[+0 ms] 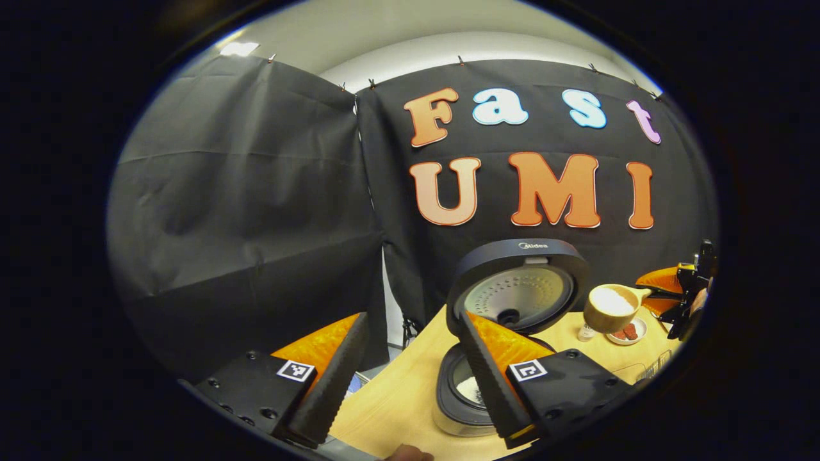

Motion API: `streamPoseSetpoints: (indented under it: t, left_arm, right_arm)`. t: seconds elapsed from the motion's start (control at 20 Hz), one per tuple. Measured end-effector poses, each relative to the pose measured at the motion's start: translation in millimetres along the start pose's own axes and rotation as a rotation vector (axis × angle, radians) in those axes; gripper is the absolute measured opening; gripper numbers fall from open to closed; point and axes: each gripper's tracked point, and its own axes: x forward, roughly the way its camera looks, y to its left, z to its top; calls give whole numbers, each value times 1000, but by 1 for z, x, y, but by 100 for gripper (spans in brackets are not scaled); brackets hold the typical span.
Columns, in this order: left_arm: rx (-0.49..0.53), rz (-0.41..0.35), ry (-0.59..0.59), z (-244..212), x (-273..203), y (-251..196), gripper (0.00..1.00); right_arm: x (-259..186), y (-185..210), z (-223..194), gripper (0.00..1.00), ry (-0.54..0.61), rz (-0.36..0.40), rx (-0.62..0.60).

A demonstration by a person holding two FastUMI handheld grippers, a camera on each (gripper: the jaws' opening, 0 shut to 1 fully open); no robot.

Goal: Close the left gripper, press the button to open the rice cooker; take a wooden spoon from the chopstick holder with the right hand, scoop a spoonful of rice and pour it into the rice cooker, then put the wooden spoon back into the chopstick holder.

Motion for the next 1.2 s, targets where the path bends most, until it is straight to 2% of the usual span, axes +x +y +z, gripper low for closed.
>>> streamPoseSetpoints:
  t: [0.2,0.45,0.6,0.8,1.2]
  left_arm:
    - [29,-20,20,-13,6,17,96]
    - [30,-82,71,-36,14,22,93]
    - [34,-51,96,-46,15,27,95]
    - [-9,-6,97,-45,13,25,95]
    - [13,46,128,-48,7,42,94]
  right_arm:
    - [30,-11,-28,5,11,-86,-175]
    - [44,-31,-40,5,3,-199,-367]
    - [44,-33,-38,5,5,-243,-462]
    - [50,-40,-31,5,2,-312,-654]
    - [65,-24,-44,5,23,-300,-808]
